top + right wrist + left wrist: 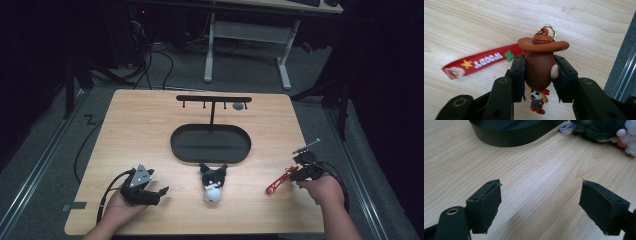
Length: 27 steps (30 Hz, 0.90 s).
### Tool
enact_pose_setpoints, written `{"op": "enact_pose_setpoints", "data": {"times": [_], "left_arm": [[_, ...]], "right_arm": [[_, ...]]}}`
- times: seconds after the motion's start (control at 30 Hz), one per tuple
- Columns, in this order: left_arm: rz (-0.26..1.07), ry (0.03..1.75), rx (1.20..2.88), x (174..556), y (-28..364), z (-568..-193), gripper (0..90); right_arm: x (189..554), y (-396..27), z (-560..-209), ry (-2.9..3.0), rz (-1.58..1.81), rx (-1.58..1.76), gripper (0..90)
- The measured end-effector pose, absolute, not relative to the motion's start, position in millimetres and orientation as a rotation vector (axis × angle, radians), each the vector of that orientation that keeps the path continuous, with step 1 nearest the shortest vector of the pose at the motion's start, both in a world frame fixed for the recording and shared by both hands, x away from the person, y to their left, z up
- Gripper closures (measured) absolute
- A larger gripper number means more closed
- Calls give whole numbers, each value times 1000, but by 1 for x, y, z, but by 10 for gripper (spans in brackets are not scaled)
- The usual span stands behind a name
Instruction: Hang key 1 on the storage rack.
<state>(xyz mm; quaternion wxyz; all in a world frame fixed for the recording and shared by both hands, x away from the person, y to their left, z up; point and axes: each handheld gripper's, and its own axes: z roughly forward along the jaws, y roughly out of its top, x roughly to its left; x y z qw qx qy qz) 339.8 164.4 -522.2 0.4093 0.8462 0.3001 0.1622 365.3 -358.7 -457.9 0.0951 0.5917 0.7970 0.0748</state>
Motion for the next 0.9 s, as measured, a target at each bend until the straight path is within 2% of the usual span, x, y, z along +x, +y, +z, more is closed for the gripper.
{"op": "enact_pose_setpoints", "data": {"times": [0.43,0.9], "left_arm": [[407,764,2117,340,166,-521,181],[413,766,2114,340,165,-521,181]], "right_arm": [[350,-336,-413,2392,222,1642,650],[345,-333,-394,2371,267,1624,667]]}}
